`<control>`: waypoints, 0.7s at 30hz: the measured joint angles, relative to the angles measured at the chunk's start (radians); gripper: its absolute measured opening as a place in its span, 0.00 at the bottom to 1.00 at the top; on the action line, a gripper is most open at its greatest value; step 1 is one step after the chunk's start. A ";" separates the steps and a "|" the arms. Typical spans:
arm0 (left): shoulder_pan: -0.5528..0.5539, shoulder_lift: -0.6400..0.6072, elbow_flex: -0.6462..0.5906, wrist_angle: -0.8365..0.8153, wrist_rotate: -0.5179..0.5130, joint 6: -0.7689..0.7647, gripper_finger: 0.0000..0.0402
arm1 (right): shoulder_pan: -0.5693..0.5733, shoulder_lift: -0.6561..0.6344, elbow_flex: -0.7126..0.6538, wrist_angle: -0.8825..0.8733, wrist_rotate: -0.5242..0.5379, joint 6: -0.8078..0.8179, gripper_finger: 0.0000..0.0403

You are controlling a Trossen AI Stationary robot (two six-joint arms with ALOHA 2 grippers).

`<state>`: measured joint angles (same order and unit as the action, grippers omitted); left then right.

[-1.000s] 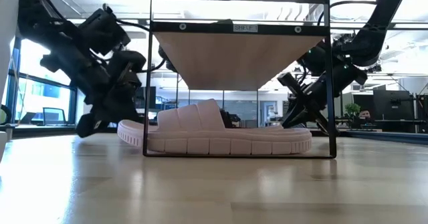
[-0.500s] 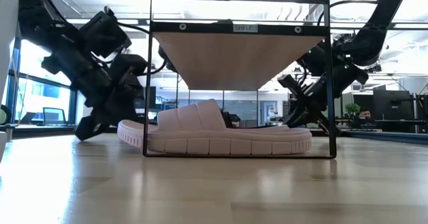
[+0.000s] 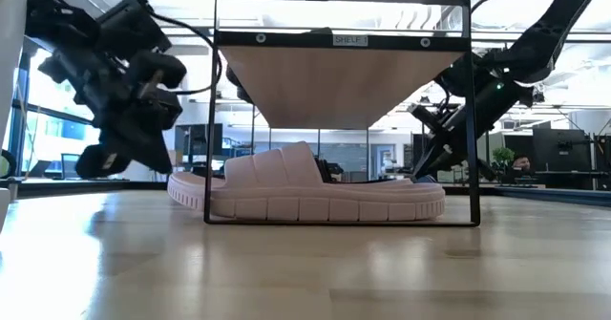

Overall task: Pick and place slides into the shelf
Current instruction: Adjust the slippers under the shelf

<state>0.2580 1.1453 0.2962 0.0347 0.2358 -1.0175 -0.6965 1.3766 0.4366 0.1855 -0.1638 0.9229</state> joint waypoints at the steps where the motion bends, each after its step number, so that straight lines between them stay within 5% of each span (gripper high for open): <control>1: -0.010 -0.009 0.000 -0.009 0.010 -0.013 0.00 | -0.009 0.010 0.000 0.008 0.000 -0.001 0.00; 21: -0.219 -0.012 0.000 -0.027 -0.149 -0.205 0.00 | -0.054 0.231 0.109 0.147 -0.095 0.000 0.00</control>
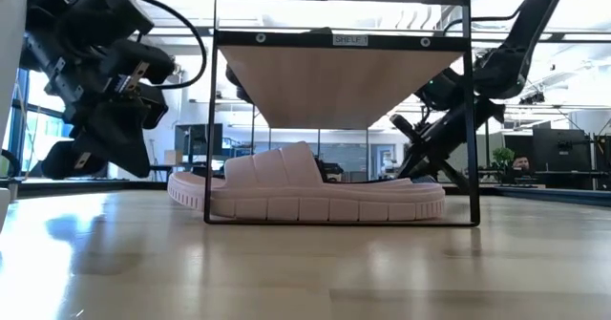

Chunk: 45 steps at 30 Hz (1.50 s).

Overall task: Pick and place slides into the shelf
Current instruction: Adjust the slippers under the shelf

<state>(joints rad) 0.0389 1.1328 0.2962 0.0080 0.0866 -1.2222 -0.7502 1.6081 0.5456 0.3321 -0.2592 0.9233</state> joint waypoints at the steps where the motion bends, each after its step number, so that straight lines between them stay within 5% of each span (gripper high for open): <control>1: -0.004 0.000 0.000 0.001 -0.007 -0.009 0.00 | 0.000 0.007 0.008 -0.001 -0.004 0.001 0.00; 25: -0.015 0.012 0.000 0.044 -0.071 -0.029 0.00 | 0.005 0.026 0.036 -0.074 -0.040 0.012 0.00; 35: -0.119 0.036 0.000 0.055 -0.006 -0.031 0.00 | -0.006 -0.179 0.036 -0.355 0.058 -0.076 0.00; 45: -0.131 0.217 0.001 0.302 -0.027 -0.023 0.00 | 0.042 -0.409 0.034 -0.628 0.180 -0.139 0.00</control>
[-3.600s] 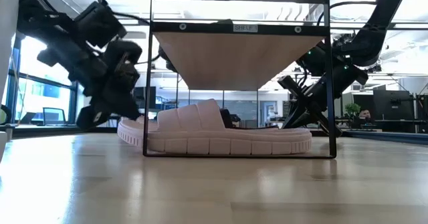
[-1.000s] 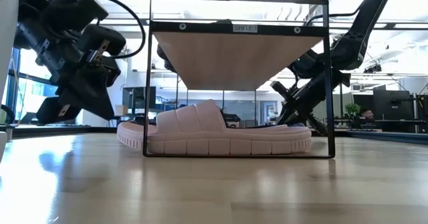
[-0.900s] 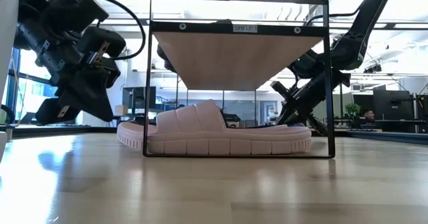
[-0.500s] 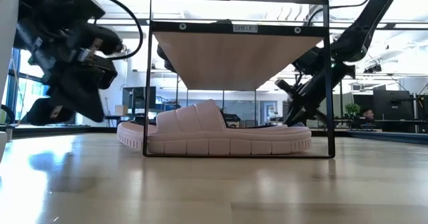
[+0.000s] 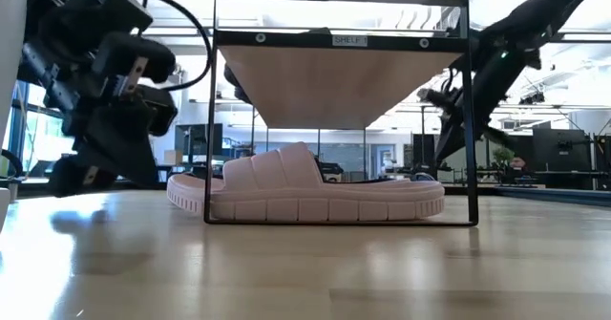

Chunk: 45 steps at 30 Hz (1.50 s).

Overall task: Pick and place slides into the shelf
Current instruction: Adjust the slippers under the shelf

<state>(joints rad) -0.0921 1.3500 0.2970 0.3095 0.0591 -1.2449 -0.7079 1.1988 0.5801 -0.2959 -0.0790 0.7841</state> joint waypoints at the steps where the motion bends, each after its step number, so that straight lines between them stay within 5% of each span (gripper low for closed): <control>1: 0.000 0.016 0.001 0.012 0.000 0.002 0.00 | 0.006 -0.022 0.000 -0.015 0.000 0.000 0.00; 11: 0.000 0.081 -0.001 0.124 -0.012 -0.002 0.00 | 0.078 -0.179 0.000 -0.123 0.083 0.019 0.00; 45: 0.000 0.109 -0.001 0.228 -0.081 0.042 0.00 | 0.114 -0.185 0.000 -0.078 0.106 -0.011 0.00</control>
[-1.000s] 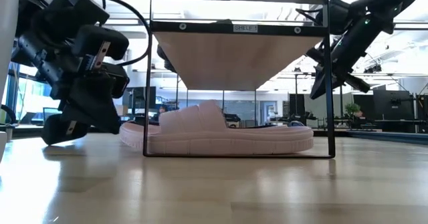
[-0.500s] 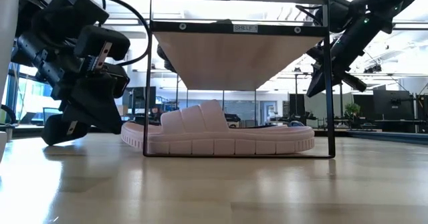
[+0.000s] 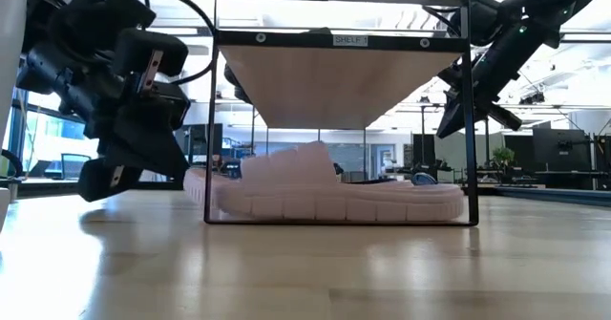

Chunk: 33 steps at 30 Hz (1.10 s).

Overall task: Pick and place slides into the shelf
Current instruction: Adjust the slippers under the shelf

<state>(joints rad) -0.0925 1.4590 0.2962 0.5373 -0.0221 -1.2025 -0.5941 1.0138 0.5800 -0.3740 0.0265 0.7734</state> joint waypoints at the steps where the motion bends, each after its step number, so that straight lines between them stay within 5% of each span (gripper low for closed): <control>1: 0.001 0.000 0.000 -0.001 -0.005 0.003 0.00 | 0.000 0.000 0.000 0.001 0.000 0.000 0.00; 19: 0.000 0.000 0.000 -0.020 -0.007 0.039 0.00 | 0.000 0.000 0.000 0.001 -0.012 -0.008 0.00; 27: 0.001 0.000 0.000 -0.043 -0.073 0.020 0.00 | 0.089 0.000 -0.020 -0.144 -0.132 0.048 0.00; 30: 0.000 0.000 0.000 -0.041 -0.077 0.020 0.00 | 0.143 -0.008 -0.110 -0.063 -0.203 0.129 0.00; 33: 0.000 -0.001 0.000 -0.037 -0.084 0.020 0.00 | 0.188 -0.007 -0.244 0.210 -0.215 0.260 0.00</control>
<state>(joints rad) -0.0921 1.4582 0.2962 0.4999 -0.1062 -1.1828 -0.4063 1.0069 0.3362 -0.1637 -0.1881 1.0335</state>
